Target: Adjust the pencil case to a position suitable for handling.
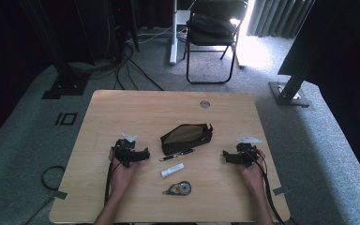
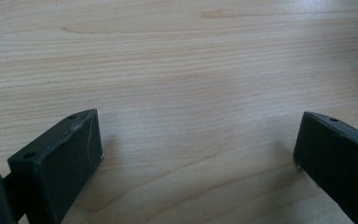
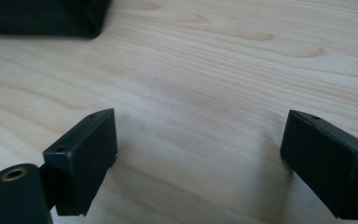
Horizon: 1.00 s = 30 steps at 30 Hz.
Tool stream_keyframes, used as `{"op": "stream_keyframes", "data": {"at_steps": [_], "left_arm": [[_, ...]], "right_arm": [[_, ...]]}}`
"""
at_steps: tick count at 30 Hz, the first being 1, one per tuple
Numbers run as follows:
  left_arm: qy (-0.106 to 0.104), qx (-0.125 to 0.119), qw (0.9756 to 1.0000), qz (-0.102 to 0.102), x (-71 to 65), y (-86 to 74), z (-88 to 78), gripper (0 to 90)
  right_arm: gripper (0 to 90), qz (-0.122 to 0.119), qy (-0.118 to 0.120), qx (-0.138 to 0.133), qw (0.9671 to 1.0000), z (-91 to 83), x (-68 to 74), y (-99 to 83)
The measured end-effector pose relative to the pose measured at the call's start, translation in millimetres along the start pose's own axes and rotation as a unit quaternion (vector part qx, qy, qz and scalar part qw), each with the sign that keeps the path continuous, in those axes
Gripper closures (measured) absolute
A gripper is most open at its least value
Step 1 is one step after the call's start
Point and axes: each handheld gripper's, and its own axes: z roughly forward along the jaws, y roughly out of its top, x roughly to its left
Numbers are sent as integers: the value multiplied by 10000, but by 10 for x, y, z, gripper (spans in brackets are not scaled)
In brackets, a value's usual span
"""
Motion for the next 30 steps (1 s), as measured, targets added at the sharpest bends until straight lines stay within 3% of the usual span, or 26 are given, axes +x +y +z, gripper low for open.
{"op": "stream_keyframes", "data": {"at_steps": [14, 19, 22, 30], "left_arm": [[-27, -15, 10000, 32, -19, 15, 12, 16], [-118, -8, 9998, 148, -52, 23, -36, 140], [-131, -33, 9998, 140, -52, 23, -28, 147], [-245, 282, 9989, 277, -30, 104, -46, 189]], "right_arm": [[137, 25, -23, -33, 10000, -12, 29, -9], [137, 25, -33, -36, 10000, -5, 28, -4], [137, 28, -35, -38, 10000, -4, 29, -2], [137, 29, -34, -37, 10000, -4, 29, -2]]}}
